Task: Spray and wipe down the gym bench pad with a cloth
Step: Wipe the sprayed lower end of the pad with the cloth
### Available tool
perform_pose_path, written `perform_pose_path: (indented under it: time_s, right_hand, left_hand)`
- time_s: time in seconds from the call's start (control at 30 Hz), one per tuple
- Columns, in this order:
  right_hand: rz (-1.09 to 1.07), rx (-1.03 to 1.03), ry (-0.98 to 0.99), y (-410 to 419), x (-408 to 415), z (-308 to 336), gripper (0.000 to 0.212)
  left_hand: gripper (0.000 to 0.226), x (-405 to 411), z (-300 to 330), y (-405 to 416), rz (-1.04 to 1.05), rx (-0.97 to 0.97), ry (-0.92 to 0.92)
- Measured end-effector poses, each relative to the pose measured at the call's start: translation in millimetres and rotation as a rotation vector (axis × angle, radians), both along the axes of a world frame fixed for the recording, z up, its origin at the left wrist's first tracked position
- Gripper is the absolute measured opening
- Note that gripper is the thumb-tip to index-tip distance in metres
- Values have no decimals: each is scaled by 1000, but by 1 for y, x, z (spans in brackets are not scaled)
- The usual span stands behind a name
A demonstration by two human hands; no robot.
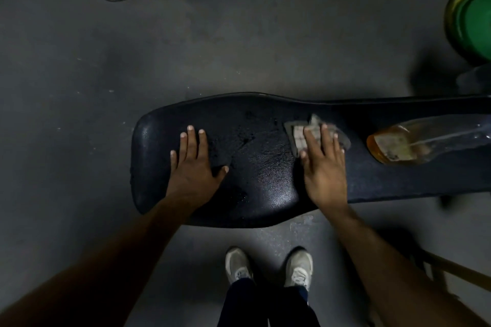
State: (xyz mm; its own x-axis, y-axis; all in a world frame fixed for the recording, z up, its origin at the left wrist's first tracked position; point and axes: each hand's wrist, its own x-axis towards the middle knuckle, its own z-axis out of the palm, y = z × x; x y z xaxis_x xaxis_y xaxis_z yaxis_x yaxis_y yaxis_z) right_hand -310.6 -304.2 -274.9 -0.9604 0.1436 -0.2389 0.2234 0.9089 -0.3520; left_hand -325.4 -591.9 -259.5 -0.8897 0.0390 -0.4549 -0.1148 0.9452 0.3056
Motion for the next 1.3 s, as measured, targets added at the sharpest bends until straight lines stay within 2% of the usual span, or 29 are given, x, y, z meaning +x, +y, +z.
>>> perform_pose_path:
  time_s: [0.13, 0.27, 0.37, 0.53, 0.67, 0.77, 0.9, 1.07, 1.2, 1.3]
  right_hand:
    - [-54, -20, 14, -34, -55, -3, 54]
    - [229, -21, 90, -73, -43, -6, 56]
    - [372, -3, 39, -52, -16, -3, 58]
    - [146, 55, -13, 24, -27, 0, 56]
    - [28, 25, -44, 23, -86, -4, 56]
    - [190, 16, -9, -22, -108, -4, 58]
    - [456, -38, 31, -76, -84, -2, 61]
    - [608, 38, 37, -58, -31, -3, 63]
    - [436, 87, 3, -29, -39, -2, 59]
    - [256, 70, -6, -48, -69, -2, 61]
  left_hand:
    - [101, 2, -2, 0, 8, -7, -4]
    - [101, 0, 0, 0, 14, -1, -43]
    - [99, -2, 0, 0, 14, 8, -54]
    - [100, -2, -1, -4, -14, 4, -74]
    - [101, -3, -3, -4, -6, -7, -74]
    - [106, -3, -4, -4, -13, -23, -83]
    - [108, -4, -4, -4, -9, -6, -87]
    - [105, -4, -2, -3, -16, -13, -76]
    - [98, -1, 2, -1, -2, 9, -33]
    - [97, 2, 3, 0, 17, 39, 10]
